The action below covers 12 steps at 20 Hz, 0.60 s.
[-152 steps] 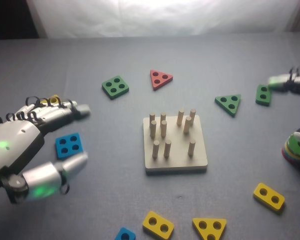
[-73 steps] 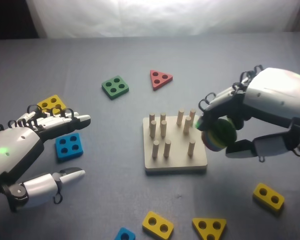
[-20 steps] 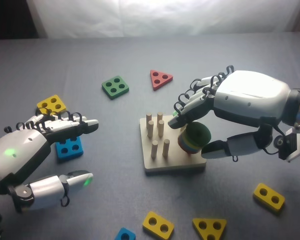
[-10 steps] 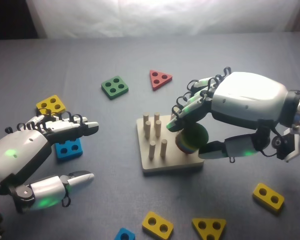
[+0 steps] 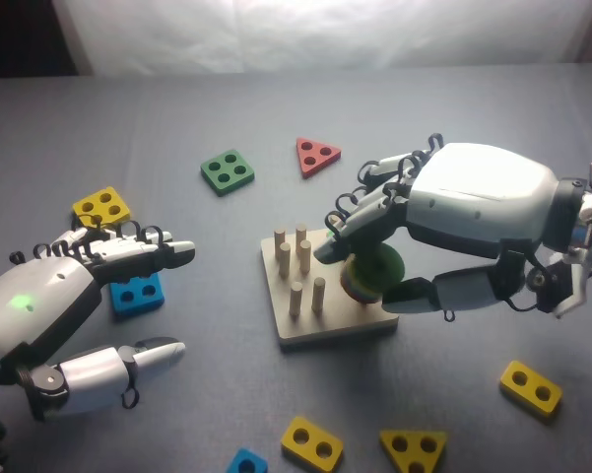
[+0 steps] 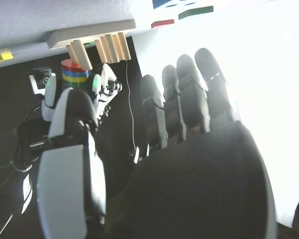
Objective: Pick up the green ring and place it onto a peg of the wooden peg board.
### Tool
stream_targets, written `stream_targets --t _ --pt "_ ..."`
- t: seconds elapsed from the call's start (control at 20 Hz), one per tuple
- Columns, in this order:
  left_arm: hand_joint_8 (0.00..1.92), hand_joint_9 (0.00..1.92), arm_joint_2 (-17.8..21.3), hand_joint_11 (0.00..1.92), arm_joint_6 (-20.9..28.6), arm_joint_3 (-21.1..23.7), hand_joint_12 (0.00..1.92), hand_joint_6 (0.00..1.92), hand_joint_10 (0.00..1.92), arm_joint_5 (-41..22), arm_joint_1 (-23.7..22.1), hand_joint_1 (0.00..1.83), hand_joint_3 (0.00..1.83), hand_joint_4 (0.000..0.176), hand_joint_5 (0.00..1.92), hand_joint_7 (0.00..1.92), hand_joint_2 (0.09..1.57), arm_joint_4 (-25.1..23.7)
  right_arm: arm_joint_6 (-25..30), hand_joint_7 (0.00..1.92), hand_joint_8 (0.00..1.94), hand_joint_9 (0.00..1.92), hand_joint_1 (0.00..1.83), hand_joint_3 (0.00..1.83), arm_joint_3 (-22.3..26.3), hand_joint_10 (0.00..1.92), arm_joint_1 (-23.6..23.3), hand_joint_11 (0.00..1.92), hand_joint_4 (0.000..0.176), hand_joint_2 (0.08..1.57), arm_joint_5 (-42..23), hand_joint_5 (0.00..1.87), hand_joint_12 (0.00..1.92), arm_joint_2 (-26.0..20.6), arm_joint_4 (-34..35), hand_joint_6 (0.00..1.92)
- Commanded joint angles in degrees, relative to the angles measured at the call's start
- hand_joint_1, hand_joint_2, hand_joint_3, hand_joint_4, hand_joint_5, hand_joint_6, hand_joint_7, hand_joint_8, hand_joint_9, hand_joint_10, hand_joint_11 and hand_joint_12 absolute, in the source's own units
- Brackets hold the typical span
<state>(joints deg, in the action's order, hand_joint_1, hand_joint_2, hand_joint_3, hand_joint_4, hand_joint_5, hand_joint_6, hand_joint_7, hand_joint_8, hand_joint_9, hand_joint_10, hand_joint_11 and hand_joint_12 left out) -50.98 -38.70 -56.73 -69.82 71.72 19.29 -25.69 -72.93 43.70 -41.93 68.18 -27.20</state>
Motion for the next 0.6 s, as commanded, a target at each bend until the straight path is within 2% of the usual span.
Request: stream_targets --t 0.0,0.15,0.2,0.25,0.4,0.45,0.55 --pt "0.00 0.32 -0.50 0.00 0.58 -0.05 0.81 0.00 0.00 -6.69 -0.38 0.78 0.00 0.037 0.48 0.37 1.15 -1.03 0.02 0.71 0.00 0.73 1.07 0.00 0.21 0.01 -0.95 0.36 0.000 1.07 -7.07 0.74 0.84 -0.26 1.55 0.00" --pt "0.00 0.32 -0.52 0.00 0.60 -0.02 0.80 0.00 0.00 -6.70 -0.28 0.75 0.00 0.044 0.49 0.38 1.15 -1.03 0.02 0.69 0.00 0.69 1.09 0.00 0.89 0.00 -1.41 0.19 0.000 1.04 -9.22 0.71 1.07 -1.04 2.32 0.00" --pt "0.00 0.32 -0.52 0.00 0.60 -0.02 0.80 0.00 0.00 -6.70 -0.26 0.75 0.00 0.044 0.49 0.38 1.15 -1.01 0.02 0.69 0.00 0.69 1.09 0.00 1.11 0.00 -1.53 0.19 0.000 1.04 -9.78 0.71 1.07 -1.44 2.57 0.00" --pt "0.00 0.33 -0.53 0.00 0.60 0.00 0.83 0.00 0.00 -6.70 -0.23 0.76 0.00 0.036 0.50 0.38 1.15 -0.98 0.02 0.68 0.00 0.62 1.01 0.00 1.39 0.00 -1.61 0.07 0.000 1.06 -10.58 0.69 1.08 -2.03 2.92 0.00" --pt "0.00 0.32 -0.53 0.00 0.74 0.00 0.80 0.00 0.00 -6.81 -0.21 0.77 0.00 0.027 0.50 0.38 1.16 -0.95 0.01 0.67 0.00 0.61 1.01 0.00 2.19 0.00 -1.62 0.18 0.000 1.06 -13.09 0.67 0.66 -2.84 4.49 0.00" --pt "0.00 0.33 -0.53 0.00 0.85 -0.02 0.80 0.00 0.00 -6.94 -0.20 0.78 0.00 0.024 0.50 0.38 1.15 -0.91 -0.08 0.67 0.00 0.60 1.00 0.00 2.37 0.00 -1.62 0.17 0.000 1.06 -14.07 0.66 0.63 -2.84 5.53 0.00" --pt "0.00 0.32 -0.52 0.00 1.28 -0.11 0.79 0.00 0.00 -7.48 -0.17 0.78 0.00 0.018 0.49 0.38 1.15 -0.82 -0.46 0.60 0.00 0.53 0.97 0.00 2.82 0.00 -1.50 0.11 0.000 1.08 -16.28 0.59 0.88 -4.19 8.21 0.00"
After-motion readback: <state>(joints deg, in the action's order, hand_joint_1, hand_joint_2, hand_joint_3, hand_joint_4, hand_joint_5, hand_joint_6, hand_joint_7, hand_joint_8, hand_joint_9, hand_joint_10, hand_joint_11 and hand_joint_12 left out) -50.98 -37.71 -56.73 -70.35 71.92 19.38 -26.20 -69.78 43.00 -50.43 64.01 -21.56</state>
